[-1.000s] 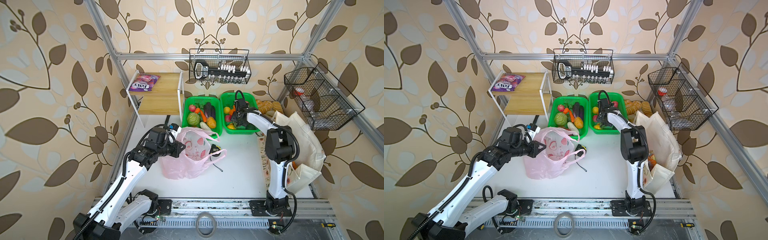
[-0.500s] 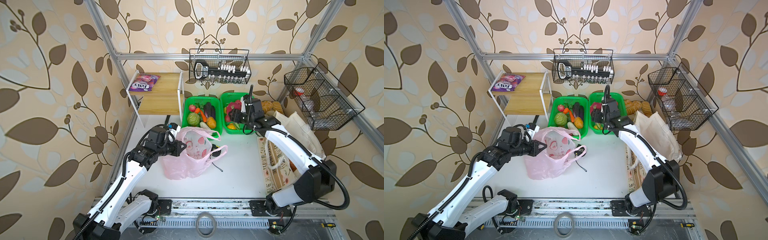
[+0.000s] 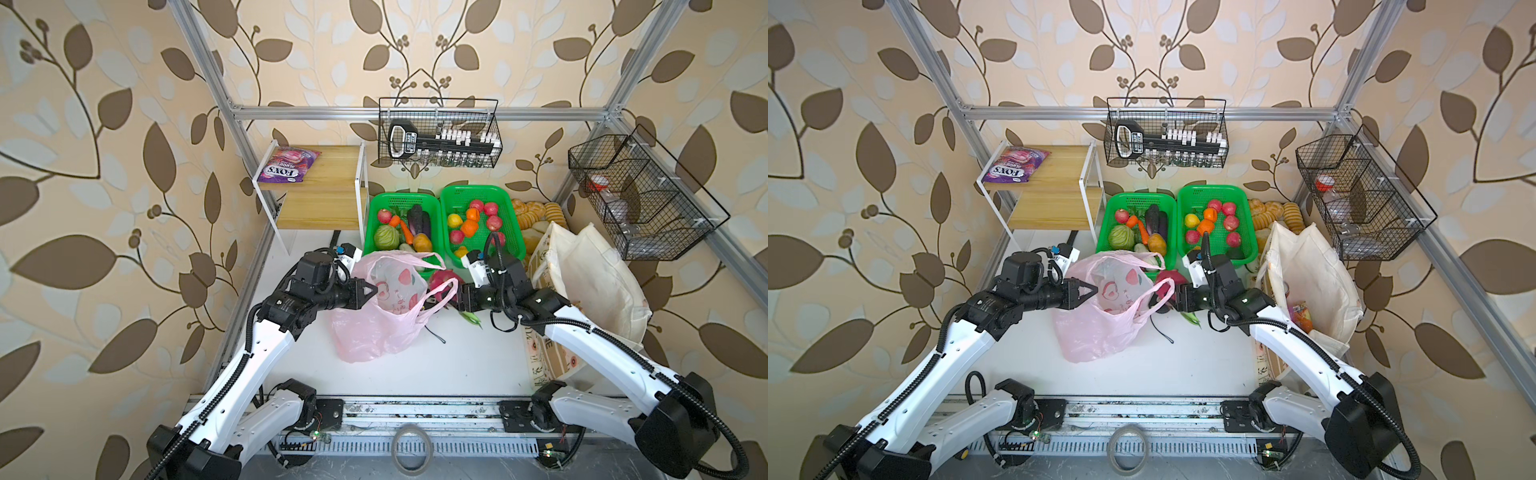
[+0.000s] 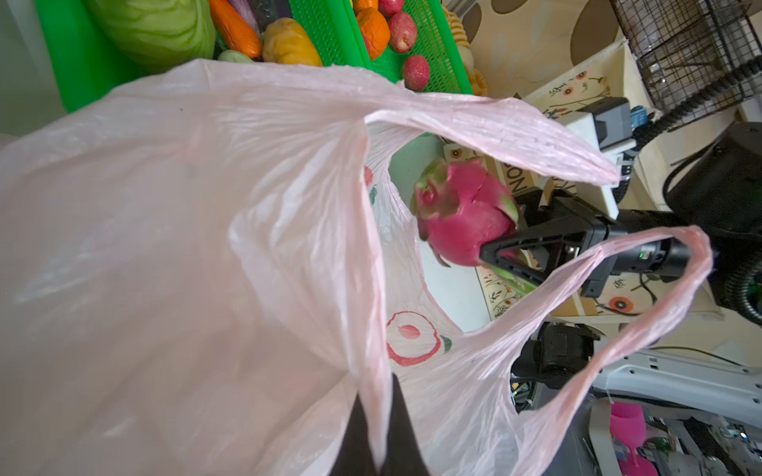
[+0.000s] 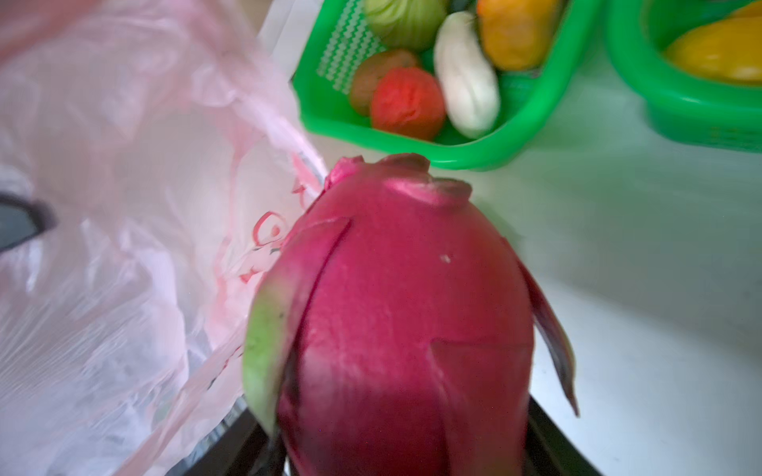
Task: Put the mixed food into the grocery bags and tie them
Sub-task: 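Carry the dragon fruit with the right gripper into the bag held by the left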
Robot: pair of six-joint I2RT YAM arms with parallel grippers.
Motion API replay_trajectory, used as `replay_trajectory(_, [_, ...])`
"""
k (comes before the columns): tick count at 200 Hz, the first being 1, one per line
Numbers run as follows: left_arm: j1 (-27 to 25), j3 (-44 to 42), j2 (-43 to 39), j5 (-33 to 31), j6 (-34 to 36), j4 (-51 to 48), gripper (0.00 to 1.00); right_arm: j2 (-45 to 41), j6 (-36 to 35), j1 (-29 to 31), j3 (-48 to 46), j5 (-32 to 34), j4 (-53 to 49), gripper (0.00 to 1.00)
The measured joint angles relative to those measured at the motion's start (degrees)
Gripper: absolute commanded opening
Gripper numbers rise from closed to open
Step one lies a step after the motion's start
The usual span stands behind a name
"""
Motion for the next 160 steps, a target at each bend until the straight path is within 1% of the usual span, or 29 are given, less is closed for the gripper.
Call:
replay_trajectory(25, [0.0, 0.4, 2.1, 2.3, 1.4, -1.5, 0.01, 0.0, -2.6, 3.2, 0.0, -4.2, 2.6, 0.58])
replay_trajectory(48, [0.0, 0.7, 3.4, 3.1, 3.0, -3.0, 0.01, -0.1, -4.4, 3.8, 0.0, -6.3, 3.2, 0.58])
replay_trajectory(62, [0.0, 0.8, 3.5, 3.1, 4.0, -4.1, 0.01, -0.3, -5.6, 3.9, 0.0, -6.6, 2.8, 0.57])
replay_trajectory(78, [0.0, 1.3, 3.5, 3.1, 4.9, -5.1, 0.01, -1.4, -6.8, 4.1, 0.0, -5.1, 1.1, 0.56])
replay_trajectory(102, [0.0, 1.5, 3.2, 3.1, 5.9, -5.3, 0.01, -4.4, -8.1, 4.1, 0.0, -3.3, -0.9, 0.56])
replay_trajectory(120, [0.0, 1.6, 3.2, 3.1, 6.5, -5.7, 0.01, -6.2, -9.0, 4.1, 0.7, -3.4, -2.3, 0.56])
replay_trajectory(137, [0.0, 1.6, 3.2, 3.2, 6.8, -5.8, 0.01, -6.0, -10.6, 4.1, 2.8, -4.6, -4.6, 0.56])
replay_trajectory(160, [0.0, 1.6, 3.2, 4.5, 6.8, -5.6, 0.03, -4.4, -11.5, 4.4, 5.4, -8.5, -5.6, 0.55])
